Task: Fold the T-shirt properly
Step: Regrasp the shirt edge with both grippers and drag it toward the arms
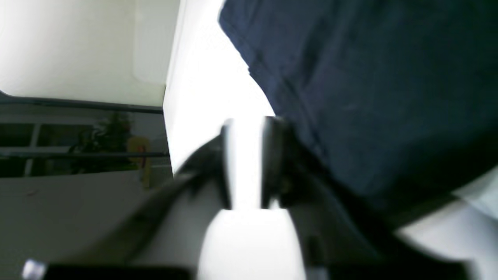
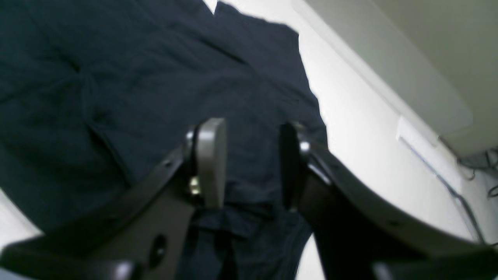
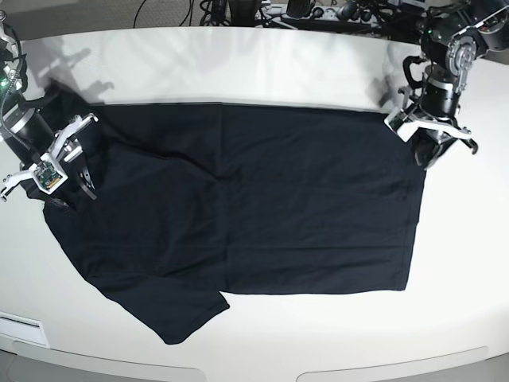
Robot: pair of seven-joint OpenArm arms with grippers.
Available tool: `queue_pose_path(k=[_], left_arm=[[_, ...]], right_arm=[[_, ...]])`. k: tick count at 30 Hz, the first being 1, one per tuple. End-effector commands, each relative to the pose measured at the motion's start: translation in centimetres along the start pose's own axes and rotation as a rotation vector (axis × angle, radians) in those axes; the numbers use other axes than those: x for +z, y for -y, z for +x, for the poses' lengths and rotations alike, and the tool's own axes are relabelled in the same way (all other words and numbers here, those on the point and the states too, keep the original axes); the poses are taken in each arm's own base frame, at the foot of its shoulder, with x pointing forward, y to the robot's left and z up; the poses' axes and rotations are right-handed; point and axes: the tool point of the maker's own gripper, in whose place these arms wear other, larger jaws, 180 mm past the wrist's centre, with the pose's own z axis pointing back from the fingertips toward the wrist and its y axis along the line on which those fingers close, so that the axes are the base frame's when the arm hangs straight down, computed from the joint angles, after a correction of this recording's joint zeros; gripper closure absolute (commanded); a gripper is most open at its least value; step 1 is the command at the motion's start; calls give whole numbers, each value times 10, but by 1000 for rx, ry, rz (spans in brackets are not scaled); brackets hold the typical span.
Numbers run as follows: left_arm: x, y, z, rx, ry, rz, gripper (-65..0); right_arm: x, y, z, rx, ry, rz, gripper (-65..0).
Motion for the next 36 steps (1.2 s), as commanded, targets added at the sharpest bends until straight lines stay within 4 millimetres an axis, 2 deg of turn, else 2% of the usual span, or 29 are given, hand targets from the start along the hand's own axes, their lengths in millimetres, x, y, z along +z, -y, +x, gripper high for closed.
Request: queue_pose_path(k=[1, 3, 5, 9, 14, 18, 23, 27, 29, 36], left_arm=[[0, -11, 5, -9, 24, 37, 0], [1, -8, 6, -2, 25, 34, 0], [0, -10, 10, 2, 39, 49, 0], [-8, -18, 29, 40, 109, 57, 0], [-33, -1, 43, 108, 114, -98, 0], [-52, 34, 36, 166, 73, -264, 0], [-60, 86, 15, 176, 1, -428, 0], [-51, 115, 5, 138, -23, -541, 0], [-41, 127, -1, 120, -45, -584, 0], [16, 163, -28, 56, -117, -726, 0]], right_arm=[[1, 6, 11, 15, 36, -12, -176], [1, 4, 4, 5, -1, -9, 0], [1, -1, -6, -47, -52, 12, 0], [3, -24, -20, -115, -103, 93, 0], [-2, -25, -50, -207, -156, 48, 0], [-7, -20, -84, -248, -227, 31, 0], [-11, -18, -131, -330, -318, 41, 0], [-5, -36, -160, -356, -435, 89, 0], [2, -47, -165, -403, -463, 116, 0], [30, -86, -178, -438, -547, 187, 0]])
